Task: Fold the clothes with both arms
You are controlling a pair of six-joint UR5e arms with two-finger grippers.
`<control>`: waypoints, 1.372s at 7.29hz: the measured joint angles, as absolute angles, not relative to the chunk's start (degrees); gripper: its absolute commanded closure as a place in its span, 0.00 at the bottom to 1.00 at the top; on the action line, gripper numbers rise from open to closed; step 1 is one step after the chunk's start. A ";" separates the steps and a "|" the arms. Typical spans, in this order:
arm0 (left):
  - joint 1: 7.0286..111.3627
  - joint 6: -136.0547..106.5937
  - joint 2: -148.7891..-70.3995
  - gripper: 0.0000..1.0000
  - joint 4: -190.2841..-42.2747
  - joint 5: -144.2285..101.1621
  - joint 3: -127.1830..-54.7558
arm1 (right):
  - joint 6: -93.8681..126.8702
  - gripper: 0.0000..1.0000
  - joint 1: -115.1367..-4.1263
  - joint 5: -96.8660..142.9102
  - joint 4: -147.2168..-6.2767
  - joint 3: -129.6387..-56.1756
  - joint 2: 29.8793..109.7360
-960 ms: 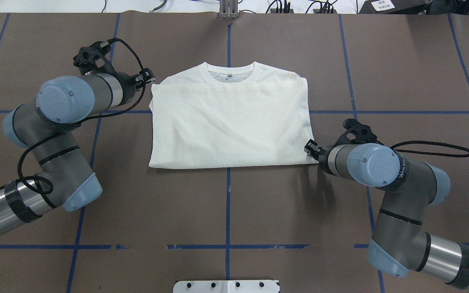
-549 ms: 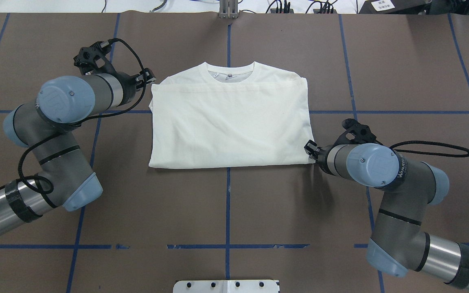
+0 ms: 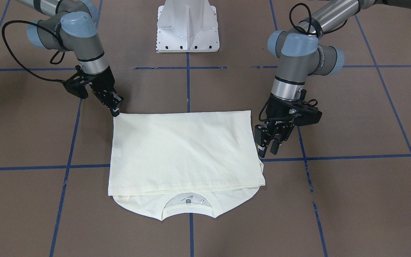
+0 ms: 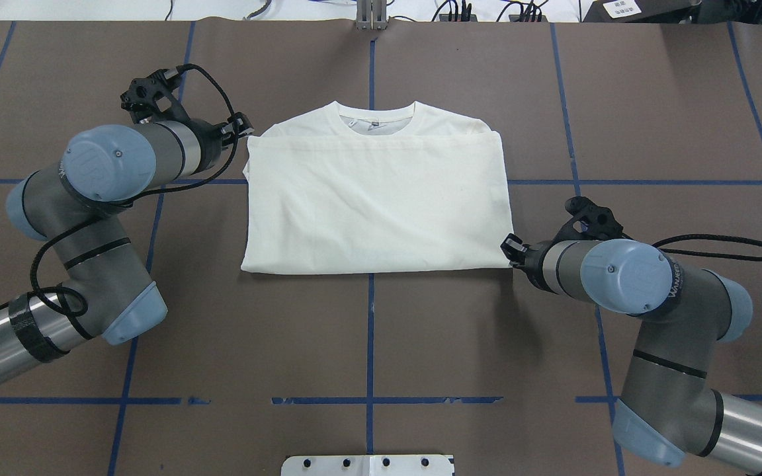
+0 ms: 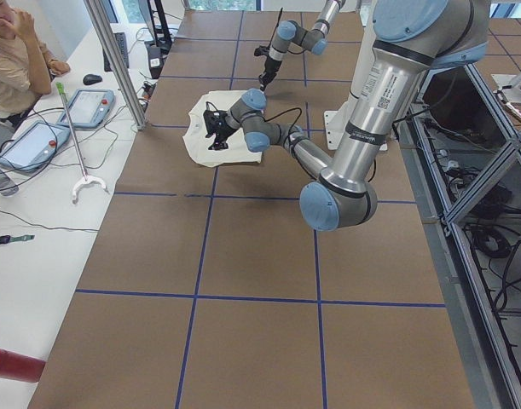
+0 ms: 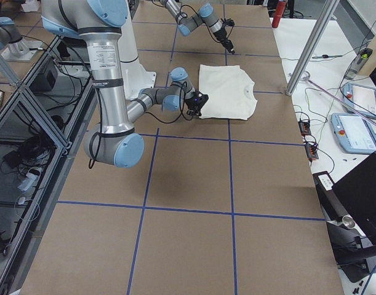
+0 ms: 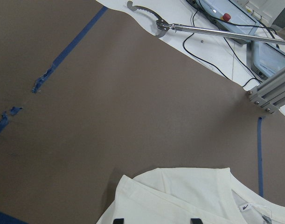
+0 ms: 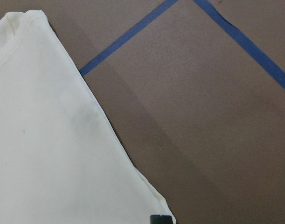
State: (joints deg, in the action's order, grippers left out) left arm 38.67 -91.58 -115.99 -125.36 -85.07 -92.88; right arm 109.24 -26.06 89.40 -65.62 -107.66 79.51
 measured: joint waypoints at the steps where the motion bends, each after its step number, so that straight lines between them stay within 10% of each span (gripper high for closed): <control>1: 38.57 -91.58 -115.96 0.43 -125.26 -85.08 -92.85 | 109.28 1.00 -25.91 89.47 -65.66 -108.16 79.83; 7: 32.80 -97.65 -116.26 0.43 -124.99 -85.61 -95.59 | 116.23 1.00 -3.37 89.96 -90.97 -135.36 88.23; 8: 31.00 -99.68 -116.23 0.43 -125.05 -86.15 -97.11 | 117.77 0.07 2.31 90.03 -94.49 -137.81 88.40; 10: 27.50 -104.77 -116.10 0.41 -124.91 -88.26 -101.89 | 120.04 0.00 9.55 89.05 -97.33 -138.87 88.52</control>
